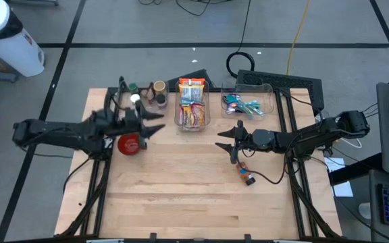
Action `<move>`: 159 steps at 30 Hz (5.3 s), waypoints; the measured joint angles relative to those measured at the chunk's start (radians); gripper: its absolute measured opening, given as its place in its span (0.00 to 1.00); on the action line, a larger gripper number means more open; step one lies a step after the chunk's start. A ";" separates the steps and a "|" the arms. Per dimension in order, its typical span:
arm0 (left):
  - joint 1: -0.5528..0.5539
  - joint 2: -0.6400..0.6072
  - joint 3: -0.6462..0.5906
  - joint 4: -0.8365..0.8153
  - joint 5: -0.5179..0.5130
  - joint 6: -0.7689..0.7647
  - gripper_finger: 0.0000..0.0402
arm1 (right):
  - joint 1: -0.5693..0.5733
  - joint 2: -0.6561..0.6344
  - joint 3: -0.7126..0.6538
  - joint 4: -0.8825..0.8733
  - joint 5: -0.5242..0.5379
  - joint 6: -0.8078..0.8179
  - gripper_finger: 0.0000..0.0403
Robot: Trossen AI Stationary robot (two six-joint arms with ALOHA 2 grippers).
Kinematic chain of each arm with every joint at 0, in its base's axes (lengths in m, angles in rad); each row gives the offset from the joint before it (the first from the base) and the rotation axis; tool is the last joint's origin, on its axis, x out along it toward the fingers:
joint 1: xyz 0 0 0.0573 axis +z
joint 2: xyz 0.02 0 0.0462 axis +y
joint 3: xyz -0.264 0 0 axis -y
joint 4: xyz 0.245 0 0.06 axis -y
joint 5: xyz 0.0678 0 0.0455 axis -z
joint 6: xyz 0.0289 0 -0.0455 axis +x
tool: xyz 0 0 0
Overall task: Pick & Place Food Item
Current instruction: Put the orange seasoning bottle into the left transparent bin
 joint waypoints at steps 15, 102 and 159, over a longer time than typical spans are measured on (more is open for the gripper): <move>-0.065 -0.001 -0.302 0.340 -0.007 -0.013 0.48 | 0.000 0.041 0.000 -0.019 0.001 -0.009 0.51; 0.018 0.116 -0.296 0.696 0.037 0.053 0.48 | 0.184 0.059 0.330 -1.350 -0.287 0.893 0.62; -0.205 0.195 -0.296 0.516 0.029 -0.045 0.48 | 0.223 0.192 0.235 -1.240 -0.116 0.658 0.37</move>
